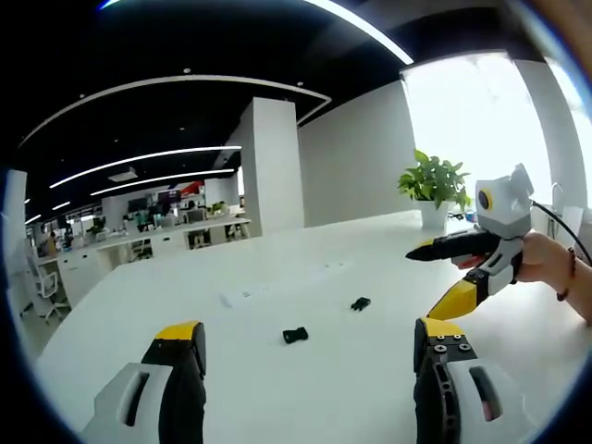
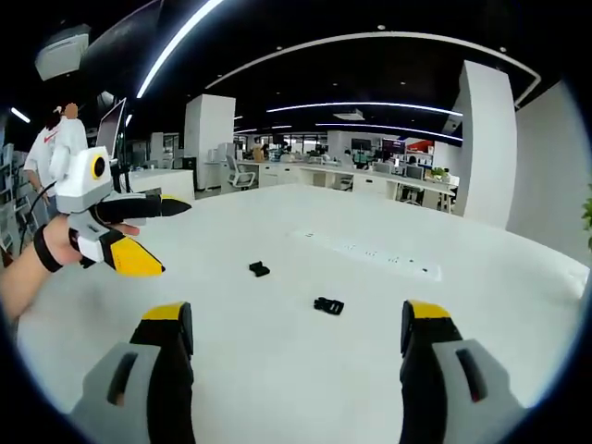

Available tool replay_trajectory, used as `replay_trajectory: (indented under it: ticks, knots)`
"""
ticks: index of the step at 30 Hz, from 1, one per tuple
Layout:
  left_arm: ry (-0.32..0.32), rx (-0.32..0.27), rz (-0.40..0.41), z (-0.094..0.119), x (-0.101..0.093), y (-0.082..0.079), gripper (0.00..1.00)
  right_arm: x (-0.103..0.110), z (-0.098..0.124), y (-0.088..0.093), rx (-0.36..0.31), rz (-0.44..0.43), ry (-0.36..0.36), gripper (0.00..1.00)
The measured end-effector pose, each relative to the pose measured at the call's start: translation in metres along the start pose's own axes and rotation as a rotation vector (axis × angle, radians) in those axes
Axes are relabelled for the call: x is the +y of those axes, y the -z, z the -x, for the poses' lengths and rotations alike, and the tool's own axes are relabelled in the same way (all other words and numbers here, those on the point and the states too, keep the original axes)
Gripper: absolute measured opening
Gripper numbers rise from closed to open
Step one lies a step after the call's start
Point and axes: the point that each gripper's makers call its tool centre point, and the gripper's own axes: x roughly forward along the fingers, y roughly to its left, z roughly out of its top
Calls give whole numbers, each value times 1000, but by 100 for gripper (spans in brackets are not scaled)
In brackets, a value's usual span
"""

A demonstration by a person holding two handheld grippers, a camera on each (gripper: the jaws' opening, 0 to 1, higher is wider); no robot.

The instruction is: Snap the two parts of the plastic buckle together until the buckle closes and remains connected.

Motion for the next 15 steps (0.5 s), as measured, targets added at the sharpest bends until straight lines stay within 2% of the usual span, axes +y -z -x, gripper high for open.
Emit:
replay_trajectory:
  ticks: [15]
  knots:
    - [7, 8, 4, -8, 2, -1, 95, -5, -8, 5, 26, 3, 5, 94]
